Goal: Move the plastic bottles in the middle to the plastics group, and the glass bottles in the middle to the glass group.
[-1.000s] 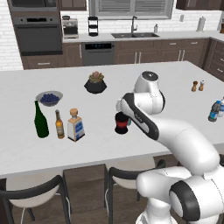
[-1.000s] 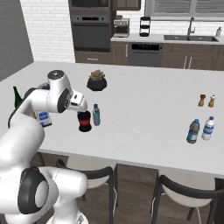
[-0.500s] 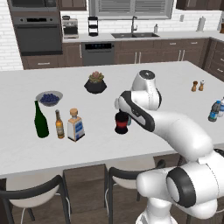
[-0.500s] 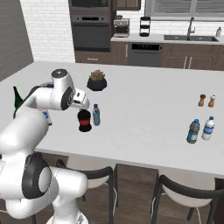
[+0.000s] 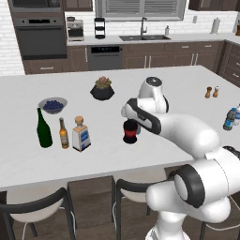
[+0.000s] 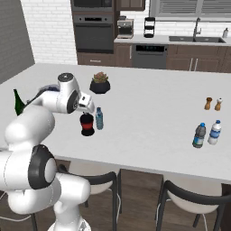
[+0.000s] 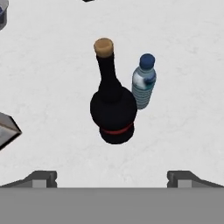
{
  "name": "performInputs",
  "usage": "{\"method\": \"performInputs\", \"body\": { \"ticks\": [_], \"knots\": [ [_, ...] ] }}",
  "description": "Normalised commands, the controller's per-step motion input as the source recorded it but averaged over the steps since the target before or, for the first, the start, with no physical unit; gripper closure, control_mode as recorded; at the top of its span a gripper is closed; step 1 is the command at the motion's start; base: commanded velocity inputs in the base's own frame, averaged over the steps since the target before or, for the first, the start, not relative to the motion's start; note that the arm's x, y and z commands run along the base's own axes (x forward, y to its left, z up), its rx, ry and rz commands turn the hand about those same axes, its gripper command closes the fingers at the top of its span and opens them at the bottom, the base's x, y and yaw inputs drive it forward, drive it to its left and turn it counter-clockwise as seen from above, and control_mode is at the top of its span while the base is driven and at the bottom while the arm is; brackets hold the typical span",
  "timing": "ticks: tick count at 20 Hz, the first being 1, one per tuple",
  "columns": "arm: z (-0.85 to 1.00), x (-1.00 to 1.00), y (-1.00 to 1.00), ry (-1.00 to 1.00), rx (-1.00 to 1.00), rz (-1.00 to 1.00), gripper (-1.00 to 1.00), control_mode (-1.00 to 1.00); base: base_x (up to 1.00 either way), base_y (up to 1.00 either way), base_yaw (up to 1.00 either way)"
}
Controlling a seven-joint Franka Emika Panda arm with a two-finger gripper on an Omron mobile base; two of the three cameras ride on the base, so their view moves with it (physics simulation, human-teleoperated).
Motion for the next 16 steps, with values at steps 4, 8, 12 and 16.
{"method": "performInputs", "body": {
  "ticks": [4, 8, 12, 16],
  "knots": [
    [-0.17, 0.16, 0.00, -0.03, 0.00, 0.00, -1.00, -1.00, 0.00, 0.00, 0.00],
    [-0.06, 0.16, 0.00, -0.07, 0.00, 0.00, -1.00, -1.00, 0.00, 0.00, 0.00],
    [0.00, 0.04, 0.00, -0.05, 0.00, 0.00, -1.00, -1.00, 0.00, 0.00, 0.00],
    [0.00, 0.09, 0.00, -0.04, 0.00, 0.00, -1.00, -1.00, 0.00, 0.00, 0.00]
  ]
}}
